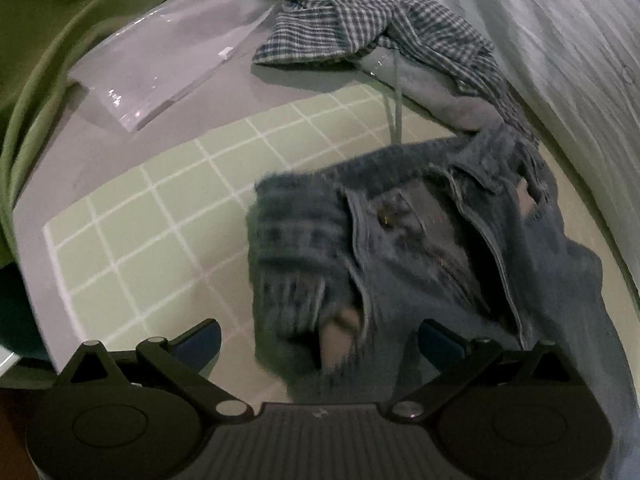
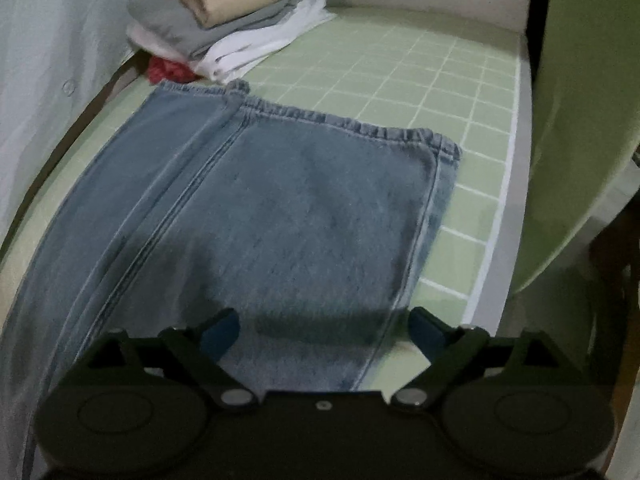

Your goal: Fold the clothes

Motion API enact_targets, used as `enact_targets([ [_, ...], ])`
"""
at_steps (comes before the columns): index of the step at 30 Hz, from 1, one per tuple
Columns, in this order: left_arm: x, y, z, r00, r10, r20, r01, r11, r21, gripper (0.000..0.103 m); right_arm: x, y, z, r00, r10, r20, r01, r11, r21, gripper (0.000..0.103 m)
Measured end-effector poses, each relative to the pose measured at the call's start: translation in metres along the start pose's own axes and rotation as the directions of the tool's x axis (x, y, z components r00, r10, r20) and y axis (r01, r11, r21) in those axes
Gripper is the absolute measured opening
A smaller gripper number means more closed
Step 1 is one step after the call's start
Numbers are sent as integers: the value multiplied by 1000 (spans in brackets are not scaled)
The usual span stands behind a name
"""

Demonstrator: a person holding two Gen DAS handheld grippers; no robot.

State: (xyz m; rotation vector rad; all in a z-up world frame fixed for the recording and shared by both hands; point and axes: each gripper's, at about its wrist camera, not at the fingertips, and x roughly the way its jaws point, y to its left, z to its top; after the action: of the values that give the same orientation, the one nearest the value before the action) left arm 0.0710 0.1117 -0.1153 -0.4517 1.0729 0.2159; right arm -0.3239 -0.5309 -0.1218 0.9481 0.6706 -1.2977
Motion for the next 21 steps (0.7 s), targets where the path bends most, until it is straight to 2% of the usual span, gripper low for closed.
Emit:
enact_targets([
  [4, 8, -5, 9, 999, -41, 0, 41, 999, -32, 100, 2, -2, 5, 1000, -10, 11, 9, 999, 51, 90],
  [6, 8, -7, 9, 998, -59, 12, 59, 997, -51, 93, 2, -1, 8, 1000, -12, 15, 11, 999, 50, 76],
  [7, 8, -8, 9, 998, -59, 20, 60, 996, -61, 91, 2, -1, 10, 1000, -18, 12, 18, 999, 35, 64],
  [10, 7, -10, 6, 999, -13, 49, 17, 996, -87, 66, 3, 2, 15, 999, -48, -8, 48, 998, -38, 16],
  [11, 5, -8, 7, 998, -10, 55, 15, 995, -102, 54, 1, 1, 17, 999, -43, -6, 43, 998, -48, 10],
  [12, 4, -6, 7, 998, -7, 61, 14, 993, -117, 45, -3, -1, 18, 1000, -30, 1, 30, 998, -51, 9],
  [15, -1, 2, 7, 998, -25, 53, 32, 988, -149, 33, -15, -8, 21, 1000, 11, 21, -10, 998, -59, 7],
  [21, -41, 12, -12, 995, -25, 93, 38, 990, -133, 26, -43, -26, 32, 995, 74, 64, -68, 995, -78, 6],
])
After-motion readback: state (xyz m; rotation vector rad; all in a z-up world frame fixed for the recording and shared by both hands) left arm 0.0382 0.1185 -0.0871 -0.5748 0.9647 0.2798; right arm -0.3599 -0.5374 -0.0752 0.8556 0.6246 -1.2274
